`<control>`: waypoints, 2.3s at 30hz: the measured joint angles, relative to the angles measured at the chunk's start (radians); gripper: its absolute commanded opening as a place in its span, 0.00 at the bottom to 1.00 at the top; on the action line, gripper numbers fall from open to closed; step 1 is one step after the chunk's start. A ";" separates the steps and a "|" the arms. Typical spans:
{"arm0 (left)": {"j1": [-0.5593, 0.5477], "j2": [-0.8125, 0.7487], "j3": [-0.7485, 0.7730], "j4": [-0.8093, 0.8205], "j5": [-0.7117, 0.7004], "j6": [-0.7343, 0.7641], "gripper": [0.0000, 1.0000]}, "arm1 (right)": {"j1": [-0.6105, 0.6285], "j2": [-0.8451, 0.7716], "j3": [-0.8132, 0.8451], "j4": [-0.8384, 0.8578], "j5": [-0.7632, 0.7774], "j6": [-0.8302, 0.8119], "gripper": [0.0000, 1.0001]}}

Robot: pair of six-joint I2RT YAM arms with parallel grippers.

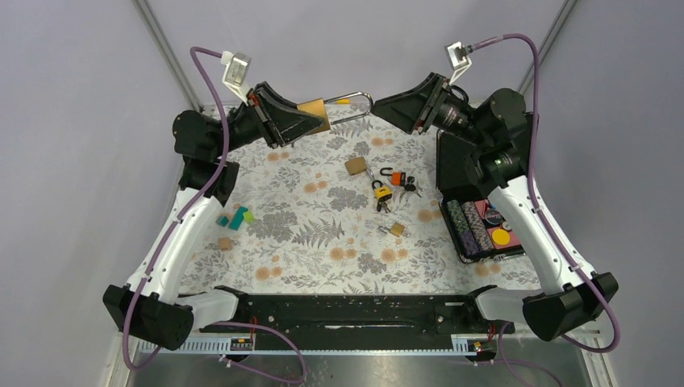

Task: Lock with the key
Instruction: Pick up the lock from the center of the board, then lock the lock.

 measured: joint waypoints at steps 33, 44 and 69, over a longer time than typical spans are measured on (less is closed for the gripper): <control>-0.024 0.115 0.000 0.006 0.163 -0.069 0.00 | -0.005 0.098 0.139 -0.224 -0.230 -0.217 0.00; -0.024 0.165 0.000 -0.012 0.135 -0.082 0.00 | -0.003 0.096 0.075 -0.193 -0.140 -0.201 0.00; -0.026 0.279 0.022 0.100 0.071 -0.216 0.00 | 0.014 0.122 0.029 -0.130 0.060 -0.234 0.00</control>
